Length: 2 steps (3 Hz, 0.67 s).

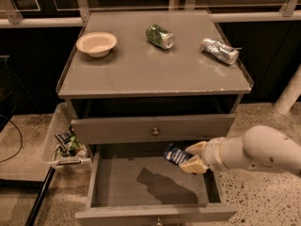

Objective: Place rxbar blueberry into middle drawer

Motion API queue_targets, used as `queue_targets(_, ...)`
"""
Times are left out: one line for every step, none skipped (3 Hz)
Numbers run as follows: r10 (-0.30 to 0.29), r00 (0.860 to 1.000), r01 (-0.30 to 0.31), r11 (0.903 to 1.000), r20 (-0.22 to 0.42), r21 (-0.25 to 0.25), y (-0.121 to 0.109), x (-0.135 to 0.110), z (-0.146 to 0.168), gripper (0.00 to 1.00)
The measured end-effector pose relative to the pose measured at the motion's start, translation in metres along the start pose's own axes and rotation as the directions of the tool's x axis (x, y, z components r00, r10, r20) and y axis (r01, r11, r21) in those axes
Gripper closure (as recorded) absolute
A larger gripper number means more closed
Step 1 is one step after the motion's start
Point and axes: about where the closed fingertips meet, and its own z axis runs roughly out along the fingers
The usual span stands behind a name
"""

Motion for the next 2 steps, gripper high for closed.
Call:
queue_targets(0.045,0.999,-0.046,0.9990,-0.022,-0.002,-0.001,0.053,0.056,1.00)
queue_targets(0.047,0.998,-0.048,0.9986,-0.029,-0.021,-0.007,0.097,0.109,1.00)
